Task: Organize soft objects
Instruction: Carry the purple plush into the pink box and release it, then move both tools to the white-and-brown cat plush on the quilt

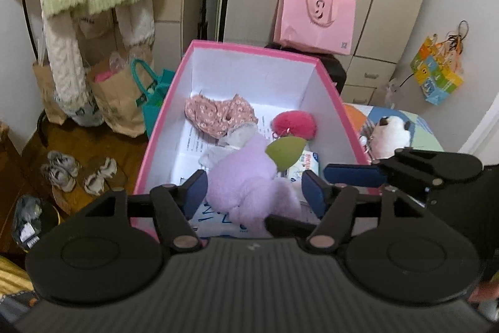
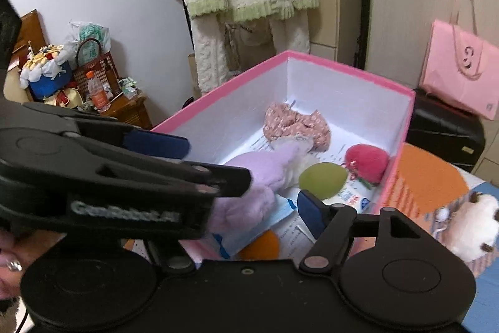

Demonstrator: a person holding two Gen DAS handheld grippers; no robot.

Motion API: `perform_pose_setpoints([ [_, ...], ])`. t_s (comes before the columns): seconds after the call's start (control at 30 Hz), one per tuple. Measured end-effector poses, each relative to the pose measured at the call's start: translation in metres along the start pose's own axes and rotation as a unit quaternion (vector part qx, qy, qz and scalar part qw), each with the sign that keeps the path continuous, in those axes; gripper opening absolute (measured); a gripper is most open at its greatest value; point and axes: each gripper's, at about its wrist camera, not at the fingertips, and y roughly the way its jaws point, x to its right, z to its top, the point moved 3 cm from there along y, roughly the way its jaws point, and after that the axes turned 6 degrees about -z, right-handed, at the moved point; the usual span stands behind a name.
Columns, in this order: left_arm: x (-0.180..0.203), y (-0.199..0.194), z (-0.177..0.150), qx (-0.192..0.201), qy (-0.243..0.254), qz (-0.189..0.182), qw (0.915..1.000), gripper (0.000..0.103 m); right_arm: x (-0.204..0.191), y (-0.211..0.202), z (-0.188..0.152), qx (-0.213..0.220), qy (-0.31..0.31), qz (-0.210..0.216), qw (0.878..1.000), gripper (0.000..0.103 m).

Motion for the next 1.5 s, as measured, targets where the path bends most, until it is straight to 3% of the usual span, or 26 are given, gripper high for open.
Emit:
perform_pose_setpoints([
  [0.37, 0.036, -0.07, 0.002, 0.05, 0.072, -0.017, 0.996, 0.085, 0.002, -0.08, -0.009, 0.048, -0.048, -0.053, 0.996, 0.077],
  [0.6, 0.074, -0.087, 0.0, 0.058, 0.105, -0.05, 0.9915, 0.093, 0.01, -0.124, -0.031, 0.074, -0.068, -0.054, 0.993, 0.081],
  [0.9, 0.137, -0.056, -0.005, 0.047, 0.151, -0.1, 0.9822, 0.093, 0.053, -0.146, -0.066, 0.104, -0.048, -0.078, 0.99, 0.089],
  [1.13, 0.167, -0.01, -0.002, 0.045, 0.133, -0.139, 0.9802, 0.097, 0.116, -0.127, -0.084, 0.111, 0.009, -0.093, 0.989, 0.089],
  [1.27, 0.179, 0.02, 0.001, 0.043, 0.117, -0.159, 0.9793, 0.1, 0.151, -0.11, -0.088, 0.128, 0.051, -0.133, 0.982, 0.089],
  [1.5, 0.195, 0.076, 0.01, 0.052, 0.065, -0.183, 0.9796, 0.101, 0.214, -0.07, -0.088, 0.137, 0.132, -0.148, 0.97, 0.089],
])
